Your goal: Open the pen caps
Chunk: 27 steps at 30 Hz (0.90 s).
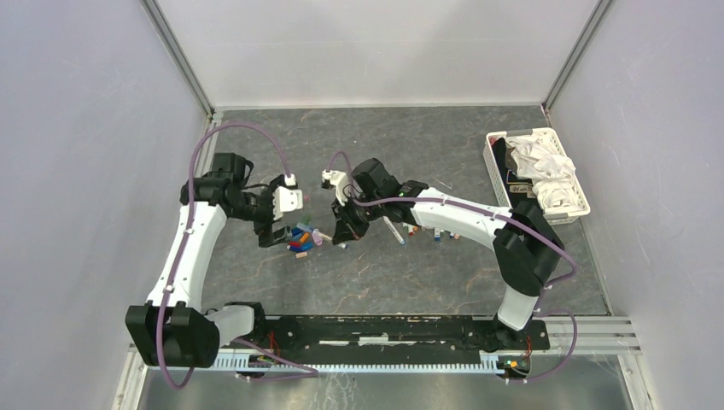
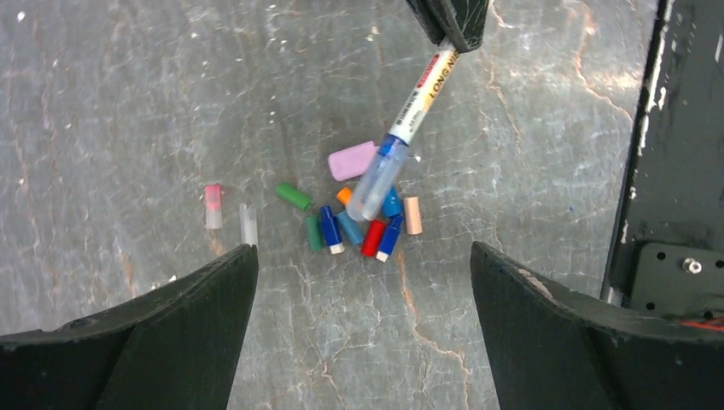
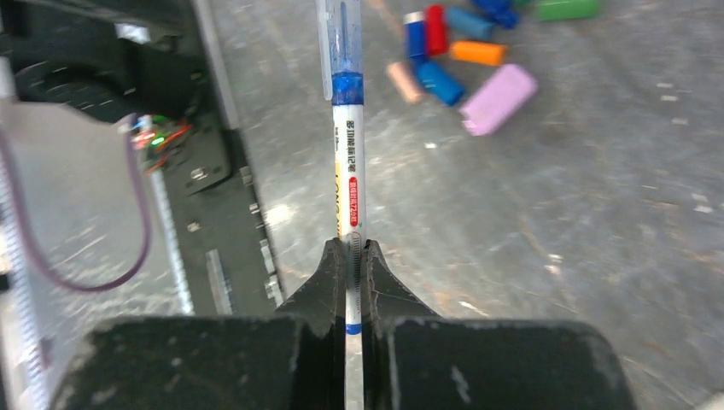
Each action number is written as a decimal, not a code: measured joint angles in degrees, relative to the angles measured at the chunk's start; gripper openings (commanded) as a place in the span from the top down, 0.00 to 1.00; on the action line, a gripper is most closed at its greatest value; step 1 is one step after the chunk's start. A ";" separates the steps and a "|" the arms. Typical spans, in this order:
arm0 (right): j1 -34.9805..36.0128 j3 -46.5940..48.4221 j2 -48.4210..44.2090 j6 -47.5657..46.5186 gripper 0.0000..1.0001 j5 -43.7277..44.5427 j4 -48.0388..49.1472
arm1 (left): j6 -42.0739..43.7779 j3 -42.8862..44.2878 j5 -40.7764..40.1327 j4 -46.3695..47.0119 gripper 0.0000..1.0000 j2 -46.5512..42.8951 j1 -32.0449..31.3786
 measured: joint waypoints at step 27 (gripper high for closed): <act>-0.13 4.17 5.64 12.39 1.00 -27.80 3.58 | 25.51 -6.51 -2.49 -7.13 0.69 -10.75 -6.60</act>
